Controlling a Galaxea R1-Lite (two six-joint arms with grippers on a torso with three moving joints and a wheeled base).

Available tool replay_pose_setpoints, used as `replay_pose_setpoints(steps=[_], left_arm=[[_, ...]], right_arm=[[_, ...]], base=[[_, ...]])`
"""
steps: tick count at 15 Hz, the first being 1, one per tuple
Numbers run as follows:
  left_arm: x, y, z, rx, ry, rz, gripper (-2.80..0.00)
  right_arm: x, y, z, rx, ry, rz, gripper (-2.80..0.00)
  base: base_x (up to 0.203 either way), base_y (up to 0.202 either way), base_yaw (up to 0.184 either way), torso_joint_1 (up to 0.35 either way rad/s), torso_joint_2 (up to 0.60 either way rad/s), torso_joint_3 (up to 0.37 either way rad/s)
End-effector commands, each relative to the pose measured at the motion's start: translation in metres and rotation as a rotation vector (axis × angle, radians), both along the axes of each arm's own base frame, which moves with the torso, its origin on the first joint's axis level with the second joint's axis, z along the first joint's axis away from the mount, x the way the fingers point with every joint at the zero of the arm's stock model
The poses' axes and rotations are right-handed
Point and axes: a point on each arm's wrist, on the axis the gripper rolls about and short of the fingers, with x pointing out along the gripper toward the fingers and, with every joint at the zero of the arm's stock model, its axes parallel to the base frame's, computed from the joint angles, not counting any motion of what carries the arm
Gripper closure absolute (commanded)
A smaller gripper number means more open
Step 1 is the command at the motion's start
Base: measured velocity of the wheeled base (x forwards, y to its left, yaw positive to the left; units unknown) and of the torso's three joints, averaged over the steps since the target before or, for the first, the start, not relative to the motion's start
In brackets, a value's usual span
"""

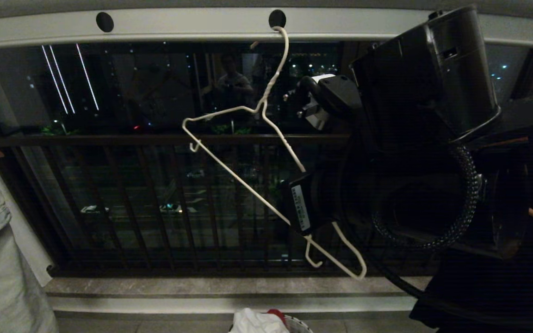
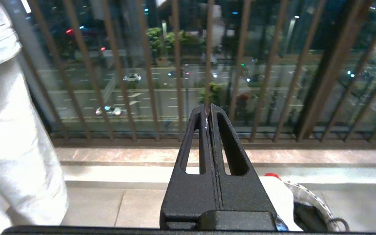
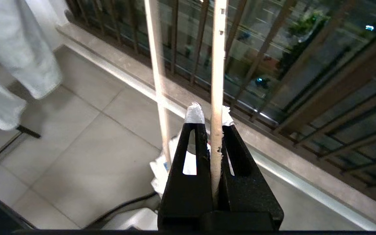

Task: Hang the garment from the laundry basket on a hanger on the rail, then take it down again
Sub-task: Pick up the clothes rack on the clothesline

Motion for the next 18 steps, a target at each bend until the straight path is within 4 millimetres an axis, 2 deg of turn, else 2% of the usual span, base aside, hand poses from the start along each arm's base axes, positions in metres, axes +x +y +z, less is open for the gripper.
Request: replay_pose_setpoints(steps=[1,10,18], left_arm=[[0.001,0.000,-0.003,0.000,0.010,0.000,0.00],[0.001,0.000,-0.003,0.000,0.010,0.000,0.00],[0.001,0.000,-0.003,0.000,0.010,0.000,0.00]], right_arm=[[-0.001,-0.001,0.001,-0.004,-0.004,0.000,0.00],[0.000,-0.001,-0.001,-0.028,-0.020,-0.015,0.00],[-0.006,-0.011,0.013,-0.012,-0.059,-0.026,0.00]], base=[[0.000,0.000,0.000,0.000,0.00,0.000],[0.000,0.000,0.000,0.000,0.00,0.000],[0.000,0.000,0.000,0.000,0.00,0.000]])
